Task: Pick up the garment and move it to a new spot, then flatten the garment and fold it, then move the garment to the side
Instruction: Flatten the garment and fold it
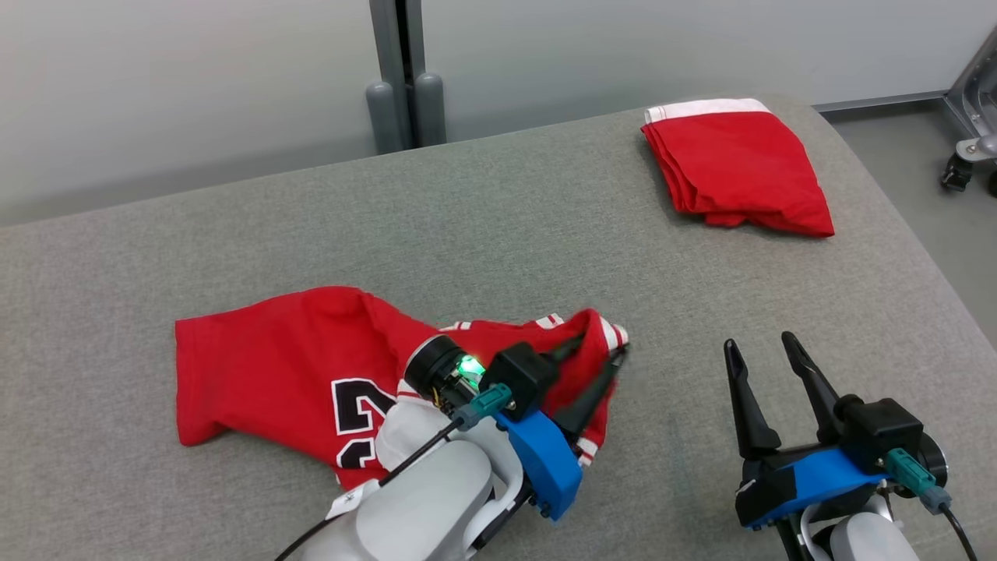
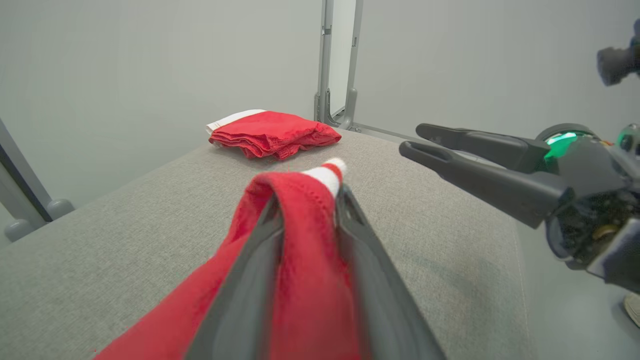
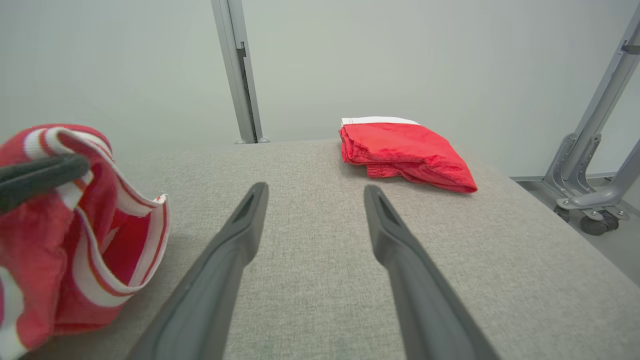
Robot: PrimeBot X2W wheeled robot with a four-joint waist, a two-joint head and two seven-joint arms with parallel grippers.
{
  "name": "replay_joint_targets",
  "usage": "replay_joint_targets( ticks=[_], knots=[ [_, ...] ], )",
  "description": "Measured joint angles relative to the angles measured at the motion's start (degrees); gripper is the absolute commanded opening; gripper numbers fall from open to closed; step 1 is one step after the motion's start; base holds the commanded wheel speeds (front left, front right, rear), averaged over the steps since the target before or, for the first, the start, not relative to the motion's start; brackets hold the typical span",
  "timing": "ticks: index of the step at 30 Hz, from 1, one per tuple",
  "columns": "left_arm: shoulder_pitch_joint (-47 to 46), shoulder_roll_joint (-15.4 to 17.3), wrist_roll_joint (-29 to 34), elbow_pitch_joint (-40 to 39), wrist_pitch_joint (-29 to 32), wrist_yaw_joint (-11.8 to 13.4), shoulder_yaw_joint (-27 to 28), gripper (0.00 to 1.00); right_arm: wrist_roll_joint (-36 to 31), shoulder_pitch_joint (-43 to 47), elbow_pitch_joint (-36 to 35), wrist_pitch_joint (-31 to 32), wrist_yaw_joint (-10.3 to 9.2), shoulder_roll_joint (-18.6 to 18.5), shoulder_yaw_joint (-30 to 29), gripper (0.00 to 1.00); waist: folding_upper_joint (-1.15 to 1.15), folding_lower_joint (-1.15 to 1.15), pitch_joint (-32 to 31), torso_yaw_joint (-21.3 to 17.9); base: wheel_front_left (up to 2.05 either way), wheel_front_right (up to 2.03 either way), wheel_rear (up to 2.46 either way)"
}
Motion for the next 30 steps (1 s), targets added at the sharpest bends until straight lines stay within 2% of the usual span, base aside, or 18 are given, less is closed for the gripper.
replay_joint_targets(
  ticks=[4, 8, 13, 22, 30],
  knots=[
    [-2.1, 0.0, -2.9, 0.7, -0.5, 2.0, -1.4, 1.0, 0.0, 0.0, 0.0, 0.0, 0.0, 0.0, -1.0, 1.0, 0.0, 0.0, -0.7, 1.5, 0.0, 0.0, 0.0],
    [-2.4, 0.0, -3.0, 0.3, -0.6, 3.2, -0.2, 1.0, -0.1, 0.1, 0.0, 0.0, 0.0, 0.0, -1.7, 1.0, -0.01, -0.01, -1.5, 3.1, 0.0, 0.0, 0.0],
    [-1.1, 0.5, 0.2, -2.4, -0.6, 5.6, 7.2, 1.0, -0.1, 1.3, -0.1, 0.0, 0.0, 0.0, -1.9, 1.0, -0.02, -0.01, -2.9, 5.5, 0.0, 0.0, 0.0],
    [10.7, 7.8, 8.1, -12.1, -0.6, 8.4, 21.4, 1.0, 0.0, 2.8, -0.1, 0.0, 0.0, 0.0, -1.8, 1.0, -0.01, -0.01, -4.8, 8.9, 0.0, 0.0, 0.0],
    [22.4, 10.8, 12.0, -20.0, -0.7, 9.5, 34.6, 1.0, 0.0, 4.5, -0.1, 0.0, 0.0, 0.0, -2.4, 1.0, -0.02, -0.01, -6.2, 11.9, 0.0, 0.0, 0.0]
  ],
)
